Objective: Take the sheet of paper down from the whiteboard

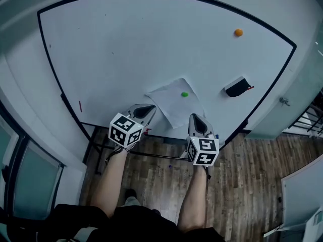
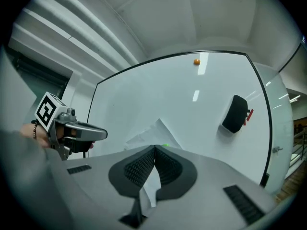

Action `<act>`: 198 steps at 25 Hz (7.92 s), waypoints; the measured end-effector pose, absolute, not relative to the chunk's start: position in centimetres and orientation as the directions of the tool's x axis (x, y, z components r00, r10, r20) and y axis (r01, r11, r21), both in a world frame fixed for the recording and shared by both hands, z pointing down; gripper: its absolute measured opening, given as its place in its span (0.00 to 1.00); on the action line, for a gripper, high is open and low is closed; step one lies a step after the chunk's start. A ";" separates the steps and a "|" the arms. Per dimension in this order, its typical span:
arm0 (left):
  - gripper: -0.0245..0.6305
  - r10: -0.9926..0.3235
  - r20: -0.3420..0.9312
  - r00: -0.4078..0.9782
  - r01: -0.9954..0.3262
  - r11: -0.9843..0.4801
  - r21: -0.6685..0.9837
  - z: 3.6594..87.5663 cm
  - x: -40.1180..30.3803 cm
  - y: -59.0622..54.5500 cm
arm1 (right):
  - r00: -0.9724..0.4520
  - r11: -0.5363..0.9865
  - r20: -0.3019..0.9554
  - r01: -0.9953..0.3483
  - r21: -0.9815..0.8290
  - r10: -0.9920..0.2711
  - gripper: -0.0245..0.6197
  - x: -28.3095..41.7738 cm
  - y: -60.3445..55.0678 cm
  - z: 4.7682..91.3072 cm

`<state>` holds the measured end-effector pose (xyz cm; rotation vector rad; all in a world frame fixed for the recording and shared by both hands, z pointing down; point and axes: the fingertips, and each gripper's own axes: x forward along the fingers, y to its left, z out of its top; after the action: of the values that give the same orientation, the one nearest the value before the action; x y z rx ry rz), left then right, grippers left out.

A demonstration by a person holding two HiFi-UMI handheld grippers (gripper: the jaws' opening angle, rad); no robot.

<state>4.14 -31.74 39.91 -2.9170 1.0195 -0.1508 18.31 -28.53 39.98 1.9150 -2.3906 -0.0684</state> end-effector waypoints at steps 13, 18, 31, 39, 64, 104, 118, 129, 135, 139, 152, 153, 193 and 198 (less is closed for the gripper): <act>0.07 -0.509 0.094 0.856 -0.500 -0.860 -0.104 39.7 2.8 -38.3 | -0.090 0.095 0.066 -0.992 0.082 -0.994 0.07 17.0 -34.0 40.4; 0.07 -0.469 0.079 0.879 -0.464 -0.882 -0.077 40.1 3.3 -39.6 | -0.053 0.059 0.075 -0.995 0.086 -0.996 0.07 17.0 -34.7 40.8; 0.07 -0.432 0.065 0.900 -0.429 -0.902 -0.054 41.3 3.8 -40.1 | -0.009 0.018 0.098 -0.996 0.083 -0.995 0.07 15.7 -34.8 42.4; 0.07 -0.465 0.074 0.882 -0.462 -0.885 -0.052 42.3 3.8 -40.4 | -0.036 0.046 0.103 -0.995 0.088 -0.994 0.07 15.7 -35.8 42.9; 0.08 -0.626 0.102 0.773 -0.600 -0.774 -0.200 39.5 5.9 -42.7 | -0.141 0.147 0.084 -0.987 0.066 -0.986 0.07 18.9 -38.8 42.7; 0.07 -0.526 0.250 0.813 -0.524 -0.848 -0.080 44.9 7.2 -44.6 | -0.030 0.036 0.062 -0.994 0.102 -0.998 0.26 18.5 -43.0 43.1; 0.07 -0.508 0.244 0.826 -0.509 -0.858 -0.068 45.3 7.2 -44.4 | 0.047 -0.041 0.044 -0.991 0.128 -0.998 0.26 18.5 -43.3 42.9; 0.07 -0.490 0.242 0.837 -0.491 -0.869 -0.064 45.5 7.2 -44.4 | 0.103 -0.098 0.038 -0.987 0.126 -0.994 0.25 18.5 -43.5 43.0; 0.07 -0.486 0.240 0.840 -0.487 -0.872 -0.060 45.6 7.1 -44.4 | 0.120 -0.115 0.038 -0.986 0.123 -0.992 0.25 18.4 -43.6 43.0; 0.07 -0.485 0.236 0.842 -0.486 -0.872 -0.055 45.6 7.2 -44.6 | 0.119 -0.114 0.039 -0.987 0.115 -0.992 0.25 18.5 -43.6 43.0; 0.07 -0.483 0.245 0.841 -0.487 -0.872 -0.046 46.0 7.2 -44.6 | 0.096 -0.090 0.049 -0.988 0.124 -0.994 0.25 18.5 -43.7 42.9; 0.07 -0.483 0.246 0.840 -0.488 -0.872 -0.047 46.0 7.2 -44.6 | 0.096 -0.089 0.049 -0.988 0.125 -0.994 0.25 18.6 -43.7 42.9; 0.07 -0.587 0.259 0.767 -0.605 -0.796 -0.015 47.0 4.1 -44.2 | 0.074 -0.065 0.071 -0.990 0.122 -0.995 0.25 19.3 -43.4 43.8; 0.07 -0.592 0.259 0.763 -0.613 -0.790 -0.002 47.6 3.7 -44.2 | 0.074 -0.064 0.076 -0.990 0.124 -0.994 0.25 19.4 -43.4 44.1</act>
<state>3.71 -44.21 47.55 -3.0268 1.0367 -0.3992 19.43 -43.45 44.11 2.1920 -2.0449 -0.0438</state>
